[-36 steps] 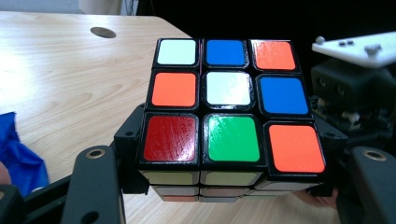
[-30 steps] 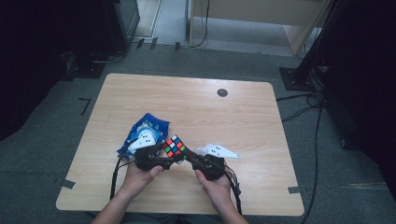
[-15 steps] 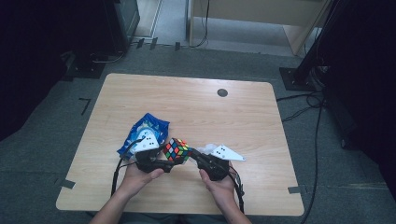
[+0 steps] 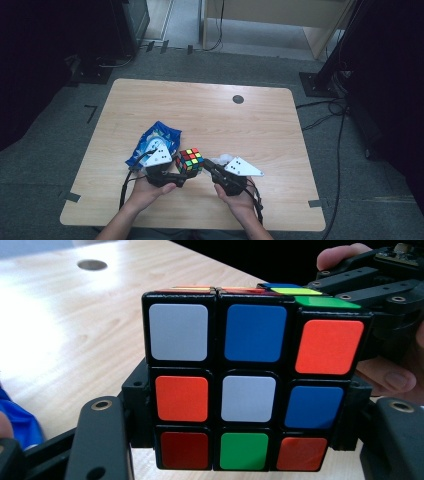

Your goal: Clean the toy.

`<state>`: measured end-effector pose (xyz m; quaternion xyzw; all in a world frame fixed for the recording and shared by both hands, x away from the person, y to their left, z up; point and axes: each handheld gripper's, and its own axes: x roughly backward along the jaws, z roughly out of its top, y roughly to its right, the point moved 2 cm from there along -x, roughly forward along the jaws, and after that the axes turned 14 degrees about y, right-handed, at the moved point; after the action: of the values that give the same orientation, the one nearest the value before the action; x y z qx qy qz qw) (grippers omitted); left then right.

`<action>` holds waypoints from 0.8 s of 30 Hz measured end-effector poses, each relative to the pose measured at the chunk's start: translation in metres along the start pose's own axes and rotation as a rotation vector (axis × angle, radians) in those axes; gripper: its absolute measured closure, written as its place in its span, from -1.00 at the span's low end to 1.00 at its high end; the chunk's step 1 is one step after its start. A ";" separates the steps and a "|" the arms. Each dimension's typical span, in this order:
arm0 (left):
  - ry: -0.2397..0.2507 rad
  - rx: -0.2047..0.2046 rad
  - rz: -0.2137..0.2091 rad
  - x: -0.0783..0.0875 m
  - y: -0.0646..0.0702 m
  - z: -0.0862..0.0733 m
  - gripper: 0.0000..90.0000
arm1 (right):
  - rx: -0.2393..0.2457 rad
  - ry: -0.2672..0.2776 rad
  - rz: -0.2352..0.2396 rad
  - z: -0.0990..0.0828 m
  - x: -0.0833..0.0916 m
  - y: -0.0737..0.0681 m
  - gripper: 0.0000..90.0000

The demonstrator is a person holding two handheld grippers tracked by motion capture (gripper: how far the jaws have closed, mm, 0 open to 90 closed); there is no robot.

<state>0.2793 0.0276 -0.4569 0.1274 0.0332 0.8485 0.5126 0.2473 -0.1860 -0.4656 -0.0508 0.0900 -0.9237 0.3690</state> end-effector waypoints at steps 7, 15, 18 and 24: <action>0.033 0.022 0.027 0.008 -0.008 0.003 -0.25 | 0.108 -0.112 -0.100 -0.002 0.001 0.022 0.37; 0.037 0.015 0.035 0.011 -0.011 0.003 -0.25 | 0.226 -0.385 -0.253 -0.044 -0.014 0.043 0.17; 0.040 0.019 0.031 0.011 -0.011 0.002 -0.25 | 0.195 -0.417 -0.285 -0.050 -0.015 0.048 0.18; 0.045 0.017 0.033 0.012 -0.010 0.003 -0.25 | 0.130 -0.433 -0.301 -0.054 -0.012 0.056 0.42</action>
<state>0.2835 0.0422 -0.4537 0.1130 0.0499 0.8592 0.4965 0.2852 -0.2109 -0.5301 -0.2363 -0.0593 -0.9395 0.2408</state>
